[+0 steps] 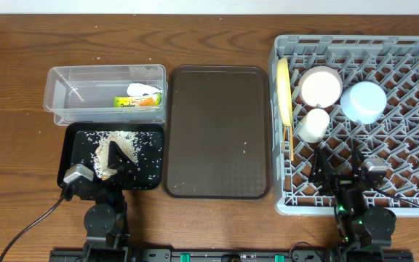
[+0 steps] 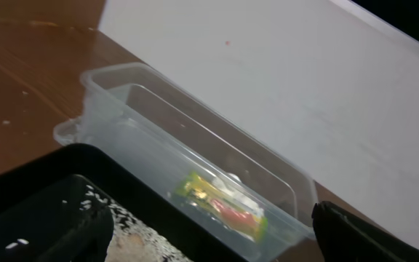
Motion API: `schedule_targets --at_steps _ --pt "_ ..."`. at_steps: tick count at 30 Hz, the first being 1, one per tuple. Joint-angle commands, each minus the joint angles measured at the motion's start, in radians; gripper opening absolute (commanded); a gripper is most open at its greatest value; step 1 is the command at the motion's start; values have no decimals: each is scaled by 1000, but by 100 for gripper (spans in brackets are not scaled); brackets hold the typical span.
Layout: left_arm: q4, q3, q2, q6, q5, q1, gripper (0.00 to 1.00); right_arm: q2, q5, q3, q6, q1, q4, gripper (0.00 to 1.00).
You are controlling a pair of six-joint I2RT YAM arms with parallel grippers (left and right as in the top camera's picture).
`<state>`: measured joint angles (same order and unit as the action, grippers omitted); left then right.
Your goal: Sort waste into correct bins and load items into the dishwasher rack
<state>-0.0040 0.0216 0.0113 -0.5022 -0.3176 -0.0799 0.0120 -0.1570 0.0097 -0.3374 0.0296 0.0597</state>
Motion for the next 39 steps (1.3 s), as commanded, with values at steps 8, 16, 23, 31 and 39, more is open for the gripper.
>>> schedule_targets --at_steps 8,16,23,31,39 --pt "-49 -17 0 58 149 5 90 -7 -4 -4 -14 -1 1 99" --pt "-51 -18 1 58 149 5 90 -7 -4 -4 -14 -1 1 99" --pt "-51 -17 1 58 149 5 90 -7 -4 -4 -14 -1 1 99" --pt "-51 -17 1 58 149 5 90 -7 -4 -4 -14 -1 1 99" --pt "-51 -18 1 58 149 5 90 -7 -4 -4 -14 -1 1 99"
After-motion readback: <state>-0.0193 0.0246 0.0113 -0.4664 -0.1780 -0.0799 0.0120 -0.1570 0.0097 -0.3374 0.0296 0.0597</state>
